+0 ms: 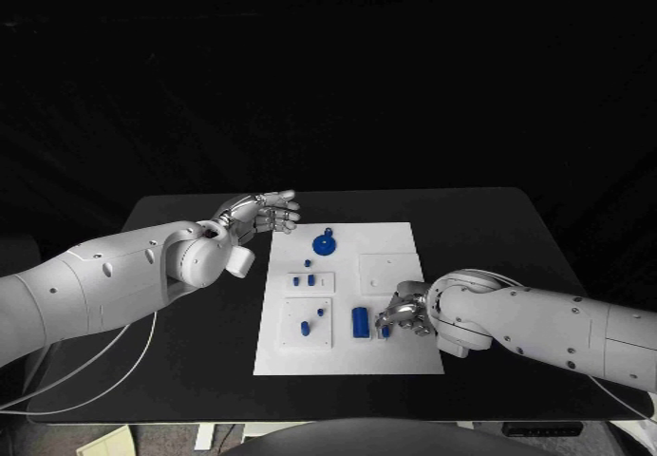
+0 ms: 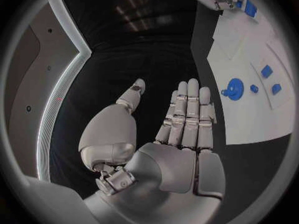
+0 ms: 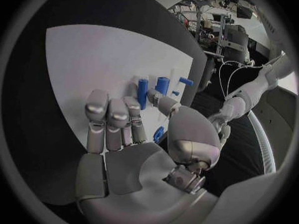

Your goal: Assemble the parts on the task board

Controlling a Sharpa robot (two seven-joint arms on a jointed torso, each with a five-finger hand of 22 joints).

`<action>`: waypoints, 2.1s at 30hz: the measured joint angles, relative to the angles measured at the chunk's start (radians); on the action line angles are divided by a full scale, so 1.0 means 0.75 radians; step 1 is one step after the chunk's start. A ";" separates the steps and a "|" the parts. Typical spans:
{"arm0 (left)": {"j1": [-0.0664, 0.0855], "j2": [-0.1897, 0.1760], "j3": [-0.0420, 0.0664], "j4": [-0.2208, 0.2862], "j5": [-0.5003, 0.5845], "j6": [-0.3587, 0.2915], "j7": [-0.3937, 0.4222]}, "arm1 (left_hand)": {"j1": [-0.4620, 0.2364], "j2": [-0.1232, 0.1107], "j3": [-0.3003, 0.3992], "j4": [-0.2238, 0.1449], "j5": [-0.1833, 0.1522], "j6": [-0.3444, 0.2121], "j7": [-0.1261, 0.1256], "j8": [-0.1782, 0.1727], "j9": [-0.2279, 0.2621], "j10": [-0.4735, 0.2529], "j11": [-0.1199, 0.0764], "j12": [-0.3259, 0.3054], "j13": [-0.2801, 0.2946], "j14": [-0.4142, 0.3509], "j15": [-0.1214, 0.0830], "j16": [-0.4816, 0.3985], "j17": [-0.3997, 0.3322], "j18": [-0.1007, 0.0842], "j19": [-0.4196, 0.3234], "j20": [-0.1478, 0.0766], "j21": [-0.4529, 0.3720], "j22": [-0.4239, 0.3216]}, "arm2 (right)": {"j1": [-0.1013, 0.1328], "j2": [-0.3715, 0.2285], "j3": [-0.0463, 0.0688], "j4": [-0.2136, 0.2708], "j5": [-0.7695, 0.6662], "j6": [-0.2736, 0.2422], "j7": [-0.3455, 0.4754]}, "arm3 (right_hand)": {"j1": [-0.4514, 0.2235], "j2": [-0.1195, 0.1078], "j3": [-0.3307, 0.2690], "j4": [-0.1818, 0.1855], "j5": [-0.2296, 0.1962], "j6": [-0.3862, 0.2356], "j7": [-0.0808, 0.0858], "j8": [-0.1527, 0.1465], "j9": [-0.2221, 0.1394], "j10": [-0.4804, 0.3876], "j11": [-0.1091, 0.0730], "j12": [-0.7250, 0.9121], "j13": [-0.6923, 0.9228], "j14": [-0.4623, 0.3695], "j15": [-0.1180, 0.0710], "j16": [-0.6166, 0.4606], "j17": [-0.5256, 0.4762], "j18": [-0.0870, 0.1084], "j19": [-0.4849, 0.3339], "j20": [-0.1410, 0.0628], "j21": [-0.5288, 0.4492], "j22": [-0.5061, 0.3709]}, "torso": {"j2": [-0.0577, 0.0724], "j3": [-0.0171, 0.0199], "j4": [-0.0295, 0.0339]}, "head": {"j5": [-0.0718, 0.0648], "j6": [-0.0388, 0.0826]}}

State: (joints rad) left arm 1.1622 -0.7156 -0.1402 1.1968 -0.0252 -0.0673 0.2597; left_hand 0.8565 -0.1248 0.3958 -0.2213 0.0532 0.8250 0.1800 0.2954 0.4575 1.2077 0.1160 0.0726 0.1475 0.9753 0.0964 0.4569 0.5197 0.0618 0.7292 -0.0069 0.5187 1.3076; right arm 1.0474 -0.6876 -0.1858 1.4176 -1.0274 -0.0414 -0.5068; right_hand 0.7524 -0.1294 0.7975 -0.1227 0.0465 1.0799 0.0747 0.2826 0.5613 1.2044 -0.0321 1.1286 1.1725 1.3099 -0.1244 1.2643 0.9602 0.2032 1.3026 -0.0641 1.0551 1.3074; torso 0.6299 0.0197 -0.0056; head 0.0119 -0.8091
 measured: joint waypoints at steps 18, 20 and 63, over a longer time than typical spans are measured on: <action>0.000 -0.002 0.000 0.000 -0.001 0.001 -0.003 | 0.000 0.000 0.000 0.000 0.000 0.000 0.000 0.000 0.000 0.000 0.000 0.000 0.000 0.000 0.000 -0.005 0.001 -0.004 0.000 0.000 0.000 0.000 | -0.006 0.001 -0.003 0.023 0.007 0.000 0.014 | 0.026 0.026 -0.009 -0.028 0.000 -0.002 -0.002 -0.010 -0.004 -0.003 -0.003 -0.008 0.000 0.001 -0.008 0.000 0.000 0.000 0.000 0.000 0.000 0.000 | 0.000 -0.0003 0.0003 | 0.005 -0.006; 0.000 -0.002 0.000 0.000 -0.001 0.002 -0.003 | 0.000 0.000 0.000 0.000 0.000 0.000 0.000 0.000 0.000 0.000 0.000 0.000 0.000 0.000 0.000 -0.005 0.001 -0.005 0.000 0.000 0.000 0.000 | -0.006 0.001 -0.003 0.023 0.007 0.000 0.014 | 0.026 0.025 -0.009 -0.028 0.000 -0.002 -0.002 -0.010 -0.004 -0.003 -0.003 -0.008 0.000 0.001 -0.008 0.000 0.000 0.000 0.000 0.000 0.000 0.000 | 0.000 -0.0001 0.0000 | 0.006 -0.007; 0.000 -0.004 0.000 0.000 -0.003 0.006 -0.007 | 0.000 0.000 0.000 0.000 0.000 0.000 0.000 0.000 -0.001 0.000 0.000 0.000 -0.001 0.000 0.000 -0.005 0.005 0.005 0.005 0.005 0.000 0.001 | -0.008 -0.068 -0.003 0.101 0.040 -0.028 0.056 | -0.094 -0.084 -0.219 0.006 0.000 -0.014 0.000 -0.010 -0.003 -0.022 -0.002 -0.019 0.002 -0.006 -0.009 0.000 0.001 -0.001 -0.013 -0.017 0.000 0.001 | 0.000 0.0006 -0.0005 | 0.006 -0.007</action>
State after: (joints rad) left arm 1.1623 -0.7183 -0.1401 1.1968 -0.0271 -0.0632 0.2546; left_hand 0.8565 -0.1249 0.3958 -0.2213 0.0532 0.8250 0.1800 0.2954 0.4566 1.2077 0.1160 0.0727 0.1471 0.9753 0.0964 0.4530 0.5232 0.0656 0.7328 -0.0032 0.5186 1.3080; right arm 1.0415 -0.7385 -0.1882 1.4933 -0.9971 -0.0621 -0.4646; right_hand 0.6822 -0.1922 0.6334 -0.1185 0.0464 1.0691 0.0748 0.2749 0.5592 1.1881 -0.0338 1.1141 1.1743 1.3053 -0.1314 1.2644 0.9611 0.2024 1.2930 -0.0771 1.0550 1.3079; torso 0.6301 0.0201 -0.0059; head 0.0164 -0.8144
